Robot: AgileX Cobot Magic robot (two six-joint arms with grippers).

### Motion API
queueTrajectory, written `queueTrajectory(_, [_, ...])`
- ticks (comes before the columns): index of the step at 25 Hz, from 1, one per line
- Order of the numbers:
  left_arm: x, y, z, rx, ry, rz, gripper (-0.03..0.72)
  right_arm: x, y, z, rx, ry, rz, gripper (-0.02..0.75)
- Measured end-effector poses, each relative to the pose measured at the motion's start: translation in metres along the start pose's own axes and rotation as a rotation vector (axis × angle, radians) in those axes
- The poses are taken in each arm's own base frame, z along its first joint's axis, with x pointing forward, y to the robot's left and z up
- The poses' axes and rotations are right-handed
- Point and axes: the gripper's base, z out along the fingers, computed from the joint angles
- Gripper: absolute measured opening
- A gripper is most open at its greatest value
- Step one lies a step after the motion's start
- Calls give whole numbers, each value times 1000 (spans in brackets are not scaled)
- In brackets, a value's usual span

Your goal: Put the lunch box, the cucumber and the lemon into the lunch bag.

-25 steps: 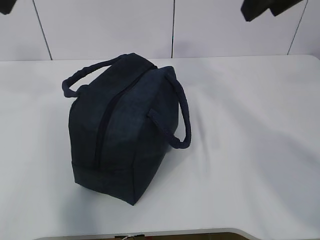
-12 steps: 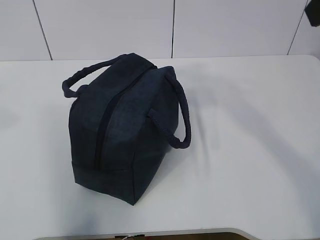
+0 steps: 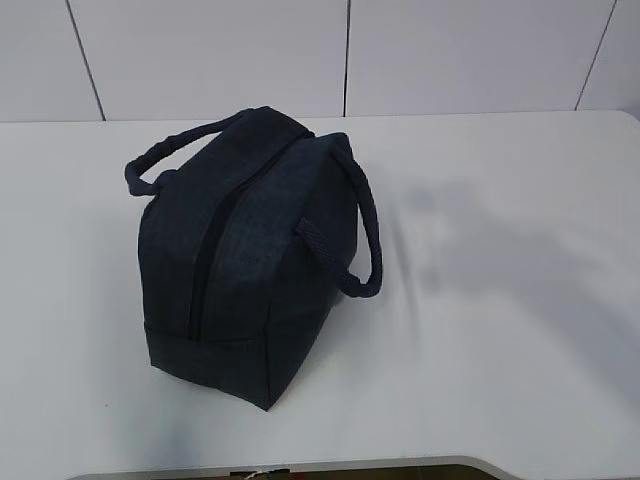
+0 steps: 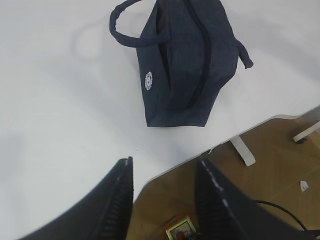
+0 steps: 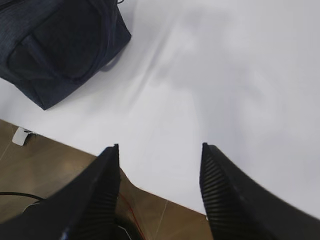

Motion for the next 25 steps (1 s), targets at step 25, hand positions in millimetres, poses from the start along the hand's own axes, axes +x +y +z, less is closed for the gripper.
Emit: queueTrajectory(25, [122, -2, -25, -1, -226, 119, 237, 156, 7, 1, 16, -192, -39, 419])
